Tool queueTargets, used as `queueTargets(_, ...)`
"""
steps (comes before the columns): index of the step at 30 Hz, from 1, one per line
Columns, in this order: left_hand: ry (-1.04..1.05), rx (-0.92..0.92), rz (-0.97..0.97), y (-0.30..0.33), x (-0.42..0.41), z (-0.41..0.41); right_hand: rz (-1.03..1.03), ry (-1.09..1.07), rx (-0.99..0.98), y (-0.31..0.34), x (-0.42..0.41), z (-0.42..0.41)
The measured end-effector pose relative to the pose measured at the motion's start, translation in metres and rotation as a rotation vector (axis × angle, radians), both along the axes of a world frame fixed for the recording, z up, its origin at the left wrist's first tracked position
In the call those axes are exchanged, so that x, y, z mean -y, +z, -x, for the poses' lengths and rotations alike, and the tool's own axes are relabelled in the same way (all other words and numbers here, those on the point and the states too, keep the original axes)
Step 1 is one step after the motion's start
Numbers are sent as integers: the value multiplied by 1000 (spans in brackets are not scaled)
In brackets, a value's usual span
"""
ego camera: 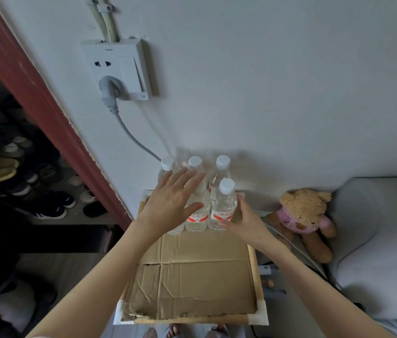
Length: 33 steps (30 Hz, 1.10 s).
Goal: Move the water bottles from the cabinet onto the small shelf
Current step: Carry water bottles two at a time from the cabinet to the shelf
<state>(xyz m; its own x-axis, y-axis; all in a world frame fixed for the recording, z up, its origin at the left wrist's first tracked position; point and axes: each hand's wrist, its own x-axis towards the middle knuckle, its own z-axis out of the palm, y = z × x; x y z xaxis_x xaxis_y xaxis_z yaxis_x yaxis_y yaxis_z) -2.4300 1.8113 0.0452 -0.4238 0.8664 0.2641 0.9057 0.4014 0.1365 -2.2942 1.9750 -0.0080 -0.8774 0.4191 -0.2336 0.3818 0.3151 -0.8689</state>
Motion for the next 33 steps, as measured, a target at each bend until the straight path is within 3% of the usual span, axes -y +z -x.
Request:
queueTargets(7,245,24,-80,-8,43,-47,-219,-9,-39,-8,19,-33)
queueTargets(11,482,87,-76,-34,80,-99,-543,256,-74,-25,28,-57)
queueTargets(16,777,193,29,-69,131,-184,-806,592,-107,-34,57,-73)
queueTargets(23,1155,272,144,-93,221,-304,-835,1025,-212,-43,154,-90)
queueTargets(29,1594,336,10,-92,282,-424,-942,1391,-388,-38,278,-132)
queueTargets(33,1831,423,-62,-111,311,-529,-875,1603,-472,-38,376,-197)
